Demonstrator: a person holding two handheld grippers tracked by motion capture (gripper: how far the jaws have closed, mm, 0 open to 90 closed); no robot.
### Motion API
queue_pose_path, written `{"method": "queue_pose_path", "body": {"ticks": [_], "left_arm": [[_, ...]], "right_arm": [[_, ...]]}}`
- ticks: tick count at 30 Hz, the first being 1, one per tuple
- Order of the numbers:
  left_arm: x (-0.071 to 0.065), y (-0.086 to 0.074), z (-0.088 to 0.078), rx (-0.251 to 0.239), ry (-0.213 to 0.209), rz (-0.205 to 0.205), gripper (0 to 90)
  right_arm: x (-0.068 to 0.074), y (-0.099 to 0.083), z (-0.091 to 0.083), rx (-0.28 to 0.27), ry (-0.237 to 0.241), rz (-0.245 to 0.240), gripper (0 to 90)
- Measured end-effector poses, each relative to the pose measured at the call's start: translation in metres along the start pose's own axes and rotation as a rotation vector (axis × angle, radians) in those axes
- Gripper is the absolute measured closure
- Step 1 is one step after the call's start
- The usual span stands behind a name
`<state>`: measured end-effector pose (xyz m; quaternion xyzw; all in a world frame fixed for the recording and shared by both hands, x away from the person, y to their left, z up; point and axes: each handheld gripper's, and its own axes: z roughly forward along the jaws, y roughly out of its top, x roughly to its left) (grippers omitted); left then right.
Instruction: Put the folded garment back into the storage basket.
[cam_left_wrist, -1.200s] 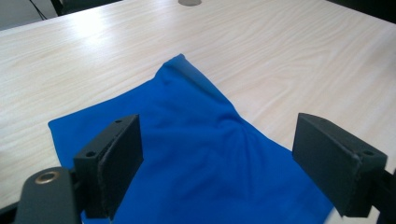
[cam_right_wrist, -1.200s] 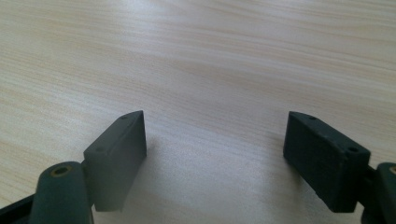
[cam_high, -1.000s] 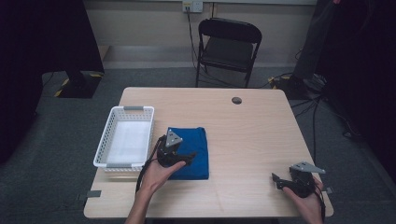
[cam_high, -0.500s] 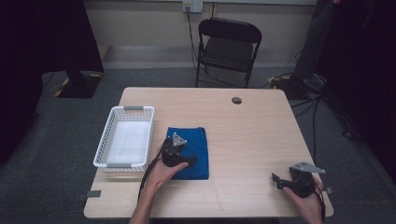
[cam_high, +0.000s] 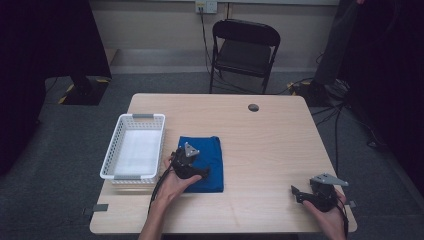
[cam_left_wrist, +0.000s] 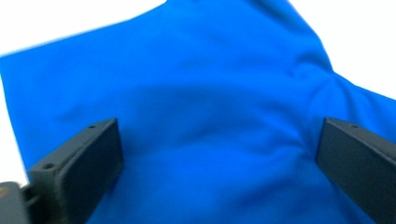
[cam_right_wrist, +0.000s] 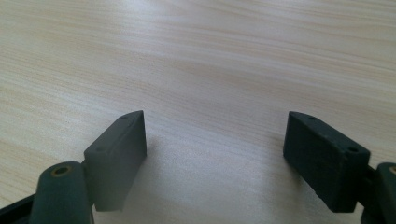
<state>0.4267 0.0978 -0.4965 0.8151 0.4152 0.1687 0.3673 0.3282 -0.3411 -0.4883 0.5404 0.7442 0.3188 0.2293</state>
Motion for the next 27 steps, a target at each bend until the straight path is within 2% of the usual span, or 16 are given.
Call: {"method": "queue_pose_path", "body": {"ticks": [5,8,9,13,24,25,27], "left_arm": [[0.0015,-0.0024,0.0011,-0.025,-0.009,0.016,0.0],[-0.0001,0.0004,0.0013,-0.001,-0.001,-0.001,0.0],[0.0006,0.0014,0.0012,0.007,-0.002,0.007,0.0],[0.0018,0.0009,0.0018,-0.001,-0.009,0.011,0.1],[0.0013,0.0061,0.0018,0.035,0.001,-0.004,2.5],[0.0011,0.0061,0.0011,0.033,-0.002,-0.005,3.3],[0.0015,0.0053,-0.0008,0.011,-0.005,0.0,11.6]], "right_arm": [[0.0,0.0,0.0,0.0,0.0,0.0,20.5],[0.0001,-0.0001,-0.0001,0.0,-0.001,0.001,20.5],[0.0001,-0.0001,-0.0001,0.0,-0.001,0.001,20.5],[0.0001,-0.0002,-0.0001,0.0,-0.001,0.001,20.5],[0.0002,-0.0003,-0.0003,0.0,-0.002,0.001,20.5],[0.0002,-0.0003,-0.0003,0.0,-0.002,0.001,20.5],[0.0002,-0.0003,-0.0003,0.0,-0.002,0.001,20.5]]}}
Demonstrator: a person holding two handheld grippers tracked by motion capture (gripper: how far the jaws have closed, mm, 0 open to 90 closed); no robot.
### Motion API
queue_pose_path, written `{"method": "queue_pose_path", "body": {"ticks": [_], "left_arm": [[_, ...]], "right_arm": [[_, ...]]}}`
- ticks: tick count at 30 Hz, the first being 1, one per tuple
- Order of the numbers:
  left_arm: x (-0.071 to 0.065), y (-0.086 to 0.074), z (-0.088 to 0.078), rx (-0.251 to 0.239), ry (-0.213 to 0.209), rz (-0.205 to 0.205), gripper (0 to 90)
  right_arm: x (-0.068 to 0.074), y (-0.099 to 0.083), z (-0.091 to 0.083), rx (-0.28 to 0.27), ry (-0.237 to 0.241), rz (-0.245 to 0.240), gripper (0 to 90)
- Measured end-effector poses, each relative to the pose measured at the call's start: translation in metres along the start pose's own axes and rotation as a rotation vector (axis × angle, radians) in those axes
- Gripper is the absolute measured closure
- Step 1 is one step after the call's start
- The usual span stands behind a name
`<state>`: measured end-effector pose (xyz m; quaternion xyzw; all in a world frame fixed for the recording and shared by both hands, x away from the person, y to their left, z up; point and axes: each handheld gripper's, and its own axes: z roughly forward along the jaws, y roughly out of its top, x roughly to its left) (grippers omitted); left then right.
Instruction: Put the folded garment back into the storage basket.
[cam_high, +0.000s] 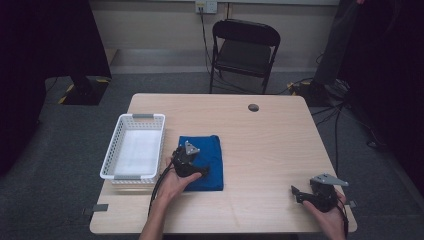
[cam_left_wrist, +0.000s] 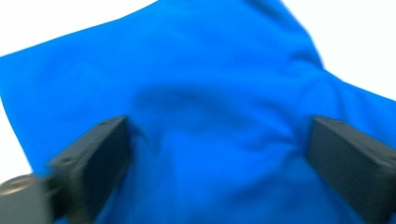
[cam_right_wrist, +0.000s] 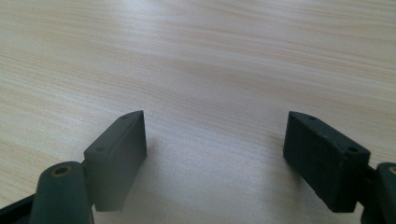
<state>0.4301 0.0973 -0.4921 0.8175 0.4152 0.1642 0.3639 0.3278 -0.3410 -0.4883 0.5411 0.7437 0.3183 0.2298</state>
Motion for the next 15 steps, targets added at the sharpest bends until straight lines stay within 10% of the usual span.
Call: {"method": "queue_pose_path", "body": {"ticks": [15], "left_arm": [[0.0061,0.0041,-0.0012,-0.022,-0.04,-0.004,53.5]], "right_arm": [[0.0,0.0,0.0,0.0,0.0,0.0,20.5]]}}
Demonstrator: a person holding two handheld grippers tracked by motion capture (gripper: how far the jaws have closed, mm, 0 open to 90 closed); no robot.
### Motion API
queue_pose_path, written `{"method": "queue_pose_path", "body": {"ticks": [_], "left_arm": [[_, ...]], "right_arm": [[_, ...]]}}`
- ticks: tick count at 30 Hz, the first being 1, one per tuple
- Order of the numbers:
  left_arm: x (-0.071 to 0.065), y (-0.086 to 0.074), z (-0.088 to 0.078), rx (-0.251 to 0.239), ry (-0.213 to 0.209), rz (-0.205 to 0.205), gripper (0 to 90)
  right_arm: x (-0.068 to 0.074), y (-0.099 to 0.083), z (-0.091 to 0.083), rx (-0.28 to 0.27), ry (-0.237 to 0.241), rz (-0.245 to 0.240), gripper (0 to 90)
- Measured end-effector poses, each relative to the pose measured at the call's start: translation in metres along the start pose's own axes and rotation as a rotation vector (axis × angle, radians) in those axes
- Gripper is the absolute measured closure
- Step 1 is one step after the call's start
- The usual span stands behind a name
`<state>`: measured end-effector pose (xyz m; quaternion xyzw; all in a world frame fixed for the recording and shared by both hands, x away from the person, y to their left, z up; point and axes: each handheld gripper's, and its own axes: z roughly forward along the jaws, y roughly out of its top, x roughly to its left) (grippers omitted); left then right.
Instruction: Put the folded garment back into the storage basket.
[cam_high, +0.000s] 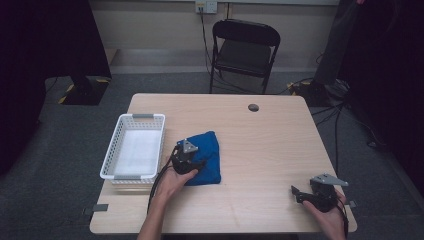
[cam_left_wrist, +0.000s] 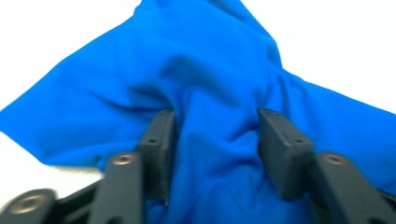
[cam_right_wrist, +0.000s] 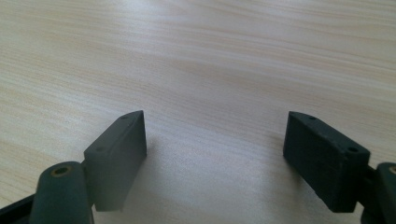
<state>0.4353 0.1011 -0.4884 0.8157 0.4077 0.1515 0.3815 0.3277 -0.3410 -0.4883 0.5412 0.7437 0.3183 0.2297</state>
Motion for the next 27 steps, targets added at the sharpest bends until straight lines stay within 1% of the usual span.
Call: {"method": "queue_pose_path", "body": {"ticks": [4,7,8,13,14,17,21,23,25,27], "left_arm": [[-0.0011,-0.0006,0.0004,-0.011,-0.018,-0.005,63.9],[-0.0033,-0.001,0.0,-0.013,-0.02,0.0,68.2],[-0.0032,-0.0008,-0.0001,-0.011,-0.022,-0.007,69.0],[-0.0042,0.0005,-0.0024,0.013,-0.044,-0.01,69.9],[-0.0046,0.0003,-0.003,0.013,-0.05,-0.008,70.1],[-0.0052,-0.0007,-0.0049,0.015,-0.067,-0.019,70.5],[-0.0058,-0.0015,-0.0056,0.012,-0.075,-0.025,70.7],[-0.0068,-0.0013,-0.0061,0.011,-0.07,-0.021,70.7],[-0.0072,-0.0009,-0.0066,0.008,-0.071,-0.031,70.7],[-0.008,0.0,-0.0076,0.004,-0.073,-0.028,70.7]], "right_arm": [[0.0,0.0,0.0,0.0,0.0,0.0,20.5],[0.0,0.0,0.0,0.0,0.0,0.0,20.5],[0.0,0.0,0.0,0.0,0.0,0.0,20.5],[0.0,0.0,0.0,0.0,0.0,0.0,20.5],[0.0,0.0,0.0,0.0,0.0,0.0,20.5],[0.0,0.0001,0.0,0.0,0.001,-0.001,20.5],[0.0,0.0,-0.0001,0.0,0.003,-0.004,20.5],[0.0,-0.0001,-0.0001,0.0,0.004,-0.005,20.5],[0.0,-0.0001,-0.0001,0.0,0.004,-0.004,20.5],[0.0,-0.0001,-0.0001,0.0,0.005,-0.005,20.5]]}}
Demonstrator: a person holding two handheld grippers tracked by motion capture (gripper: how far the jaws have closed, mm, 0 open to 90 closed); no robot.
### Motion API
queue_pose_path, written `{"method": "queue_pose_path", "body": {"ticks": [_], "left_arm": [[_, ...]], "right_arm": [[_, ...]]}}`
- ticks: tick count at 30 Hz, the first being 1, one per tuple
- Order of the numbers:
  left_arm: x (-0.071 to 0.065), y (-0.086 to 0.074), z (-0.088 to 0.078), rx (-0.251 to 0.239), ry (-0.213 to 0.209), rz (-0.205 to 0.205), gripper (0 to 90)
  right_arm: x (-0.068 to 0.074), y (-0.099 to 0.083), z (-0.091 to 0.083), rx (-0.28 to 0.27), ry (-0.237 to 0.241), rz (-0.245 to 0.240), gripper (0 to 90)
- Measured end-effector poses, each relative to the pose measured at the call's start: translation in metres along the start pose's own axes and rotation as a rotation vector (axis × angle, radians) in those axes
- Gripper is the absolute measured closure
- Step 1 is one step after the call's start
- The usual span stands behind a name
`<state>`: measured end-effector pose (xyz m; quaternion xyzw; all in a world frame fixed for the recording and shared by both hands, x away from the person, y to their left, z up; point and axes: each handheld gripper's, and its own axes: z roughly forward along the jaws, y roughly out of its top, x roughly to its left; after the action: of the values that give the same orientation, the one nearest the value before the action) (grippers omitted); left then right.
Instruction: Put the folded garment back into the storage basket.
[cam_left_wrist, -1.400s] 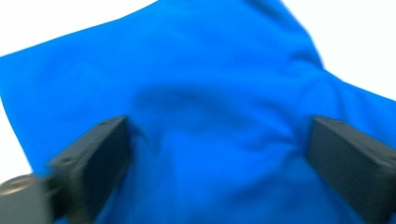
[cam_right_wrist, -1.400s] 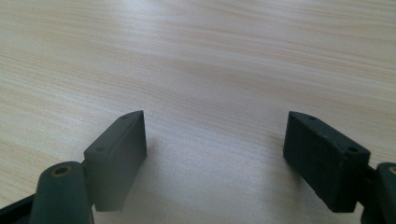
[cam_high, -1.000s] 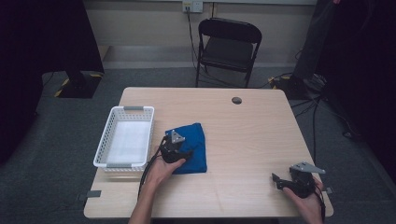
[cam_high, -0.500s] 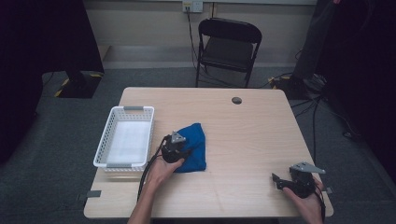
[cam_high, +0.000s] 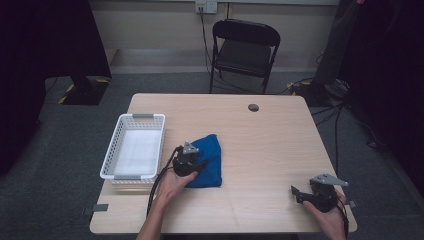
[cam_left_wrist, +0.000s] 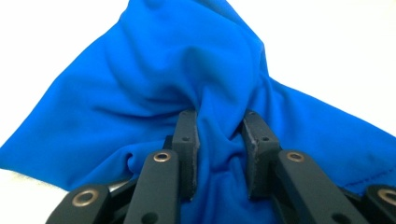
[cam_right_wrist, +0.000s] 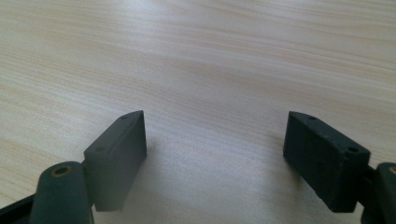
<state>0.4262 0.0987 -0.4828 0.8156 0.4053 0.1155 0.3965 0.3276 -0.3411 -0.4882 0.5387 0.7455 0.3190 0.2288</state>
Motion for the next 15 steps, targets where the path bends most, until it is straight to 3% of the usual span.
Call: {"method": "queue_pose_path", "body": {"ticks": [15], "left_arm": [[-0.005,0.006,-0.011,-0.044,-0.02,0.017,71.0]], "right_arm": [[0.0,0.0,0.0,0.0,0.0,-0.001,20.5]]}}
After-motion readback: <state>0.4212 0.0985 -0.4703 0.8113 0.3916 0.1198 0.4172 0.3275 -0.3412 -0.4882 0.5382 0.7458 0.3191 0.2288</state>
